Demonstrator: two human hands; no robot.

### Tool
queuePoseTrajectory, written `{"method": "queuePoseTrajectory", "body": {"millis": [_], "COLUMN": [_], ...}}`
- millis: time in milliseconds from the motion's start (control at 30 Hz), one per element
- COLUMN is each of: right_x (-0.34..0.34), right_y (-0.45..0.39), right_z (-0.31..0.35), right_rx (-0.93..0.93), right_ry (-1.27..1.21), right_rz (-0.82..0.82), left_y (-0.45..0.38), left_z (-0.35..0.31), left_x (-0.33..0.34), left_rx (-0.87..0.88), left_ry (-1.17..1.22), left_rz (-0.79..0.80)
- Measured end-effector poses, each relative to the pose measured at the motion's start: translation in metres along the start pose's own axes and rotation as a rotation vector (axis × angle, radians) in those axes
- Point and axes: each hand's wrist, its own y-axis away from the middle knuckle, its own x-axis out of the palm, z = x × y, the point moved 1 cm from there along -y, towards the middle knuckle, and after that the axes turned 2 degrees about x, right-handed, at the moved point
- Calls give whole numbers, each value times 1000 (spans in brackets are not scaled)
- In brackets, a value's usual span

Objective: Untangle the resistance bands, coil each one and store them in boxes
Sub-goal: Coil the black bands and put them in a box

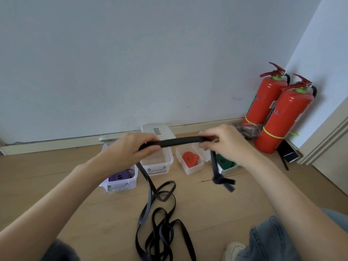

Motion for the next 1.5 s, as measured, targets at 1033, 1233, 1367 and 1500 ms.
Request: {"method": "queuePoseTrajectory", "body": {"millis": [1033, 1233, 1367, 1500], "right_x": [2, 3, -2, -1], "right_y": [13, 14, 13, 13], "right_z": [31, 33, 28, 19], "right_rx": [-198, -116, -114, -95], "right_ry": [-626, -715, -811, -862], "right_rz": [377, 261, 203, 154], "left_y": [-14, -8, 5, 7], "left_z": [-59, -22, -1, 10], "left_x": [-17, 32, 64, 58], "left_rx": [204, 111, -51, -113], "left_ry": [107, 88, 100, 81], "left_rz": [-125, 61, 117, 62]}}
